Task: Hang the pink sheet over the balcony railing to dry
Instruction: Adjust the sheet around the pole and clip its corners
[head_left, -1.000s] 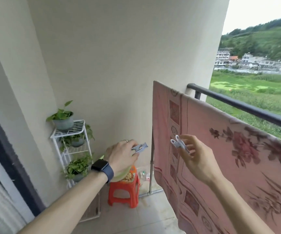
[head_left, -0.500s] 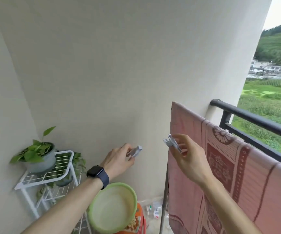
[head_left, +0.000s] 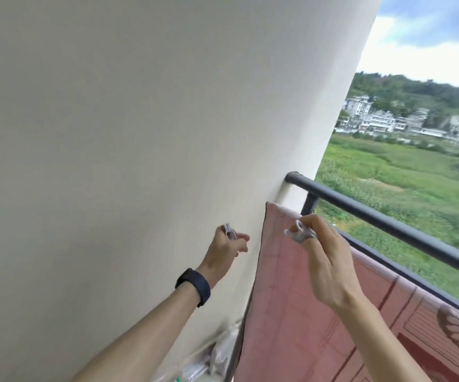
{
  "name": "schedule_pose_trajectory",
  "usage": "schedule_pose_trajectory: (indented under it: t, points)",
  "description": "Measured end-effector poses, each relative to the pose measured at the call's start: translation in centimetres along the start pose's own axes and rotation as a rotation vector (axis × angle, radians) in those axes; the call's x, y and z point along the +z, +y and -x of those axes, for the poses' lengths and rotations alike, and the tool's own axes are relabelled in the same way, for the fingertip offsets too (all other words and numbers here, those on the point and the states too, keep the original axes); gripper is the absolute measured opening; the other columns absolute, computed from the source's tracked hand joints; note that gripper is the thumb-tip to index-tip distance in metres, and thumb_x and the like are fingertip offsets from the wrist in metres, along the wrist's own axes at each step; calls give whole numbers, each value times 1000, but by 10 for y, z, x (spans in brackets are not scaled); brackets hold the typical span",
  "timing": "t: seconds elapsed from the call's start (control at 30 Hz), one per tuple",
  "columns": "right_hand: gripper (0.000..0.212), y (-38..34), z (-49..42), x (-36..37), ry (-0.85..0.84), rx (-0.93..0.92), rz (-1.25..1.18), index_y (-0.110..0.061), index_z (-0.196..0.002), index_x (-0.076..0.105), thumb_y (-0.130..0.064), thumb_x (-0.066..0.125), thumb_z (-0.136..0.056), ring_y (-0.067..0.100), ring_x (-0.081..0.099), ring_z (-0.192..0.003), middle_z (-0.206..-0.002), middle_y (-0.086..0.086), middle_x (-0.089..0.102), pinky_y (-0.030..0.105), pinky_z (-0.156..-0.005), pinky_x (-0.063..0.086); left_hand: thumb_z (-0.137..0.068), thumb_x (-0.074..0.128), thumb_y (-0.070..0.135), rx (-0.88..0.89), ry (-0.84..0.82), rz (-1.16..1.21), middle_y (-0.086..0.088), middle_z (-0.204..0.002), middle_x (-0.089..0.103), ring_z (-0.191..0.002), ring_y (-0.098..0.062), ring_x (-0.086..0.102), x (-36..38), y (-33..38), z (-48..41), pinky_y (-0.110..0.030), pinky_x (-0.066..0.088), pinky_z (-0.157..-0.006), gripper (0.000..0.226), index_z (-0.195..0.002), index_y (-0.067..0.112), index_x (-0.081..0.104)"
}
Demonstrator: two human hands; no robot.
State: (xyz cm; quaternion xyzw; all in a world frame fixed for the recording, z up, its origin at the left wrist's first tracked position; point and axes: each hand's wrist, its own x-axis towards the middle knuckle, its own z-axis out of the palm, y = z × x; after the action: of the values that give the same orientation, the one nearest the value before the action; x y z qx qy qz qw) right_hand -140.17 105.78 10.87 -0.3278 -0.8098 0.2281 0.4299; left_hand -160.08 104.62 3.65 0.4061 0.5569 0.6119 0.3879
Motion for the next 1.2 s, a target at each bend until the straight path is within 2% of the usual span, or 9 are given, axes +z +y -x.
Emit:
schedule_pose_trajectory:
  t: [0.1, 0.23, 0.37, 0.57, 0.7, 0.8, 0.87, 1.1, 1.2]
  points:
    - [17, -6, -17, 11, 59, -36, 197, -22, -85, 49, -32, 35, -85, 10, 55, -80, -85, -6, 60, 29, -70, 40, -70, 72, 19, -22, -292, 111, -1, -119, 67, -115, -11, 60, 4, -6, -44, -42, 40, -104, 30, -90, 13, 51]
    - [35, -13, -40, 18, 151, 16, 472, -24, -82, 44, -58, 41, -87, 12, 44, -76, -79, -8, 52, 27, -65, 32, -84, 76, 9, -39, -594, 182, 16, -61, 56, -61, -1, 58, 13, -19, -72, -21, 48, -67, 42, -64, 24, 42]
    - [58, -13, -65, 25, 97, 144, 666, -25, -73, 37, -79, 59, -73, 11, 39, -67, -76, -9, 48, 30, -60, 33, -70, 88, 5, 47, -477, 225, 3, -65, 62, -67, -14, 64, 10, -32, -86, -18, 52, -61, 49, -70, 22, 42]
    - [38, -13, -95, 29, -83, 260, 738, -17, -84, 50, -42, 79, -80, 20, 51, -59, -73, -3, 57, 49, -64, 57, -67, 91, 25, 261, -252, 125, 2, -76, 74, -69, -7, 69, 5, -28, -90, -17, 50, -62, 46, -66, 38, 46]
    - [27, -11, -110, 39, 44, 148, 711, -23, -79, 50, -29, 75, -86, 18, 54, -55, -63, -5, 57, 41, -54, 54, -71, 89, 24, 231, -212, 221, 6, -74, 74, -72, -10, 69, 3, -23, -92, -22, 52, -66, 44, -72, 32, 45]
    - [22, 2, -107, 43, 47, 211, 715, -22, -80, 50, -23, 69, -92, 23, 55, -53, -60, -2, 57, 46, -51, 55, -69, 85, 50, 128, -253, 143, 17, -82, 72, -82, -5, 69, 11, -48, -73, -33, 55, -81, 49, -83, 25, 46]
    - [25, 7, -106, 40, 39, 172, 698, -24, -79, 48, -17, 67, -93, 7, 57, -51, -60, -9, 56, 39, -45, 51, -60, 84, 59, 55, -206, 204, 9, -99, 74, -93, -10, 71, 12, -77, -55, -39, 57, -85, 61, -88, 22, 45]
    - [15, 10, -88, 59, 35, -90, 1022, -17, -88, 50, -2, 48, -88, 21, 55, -48, -66, -1, 56, 34, -41, 49, -60, 82, 68, 25, -157, -20, 26, -89, 71, -83, 3, 69, 18, -148, -25, -26, 56, -69, 59, -84, 36, 39]
    - [16, 12, -87, 61, 66, -87, 1022, -18, -88, 49, -2, 47, -87, 21, 53, -47, -65, -1, 55, 34, -41, 48, -64, 80, 61, 107, -194, -180, 18, -89, 72, -79, -3, 70, 11, -160, -32, -36, 58, -67, 54, -83, 40, 34]
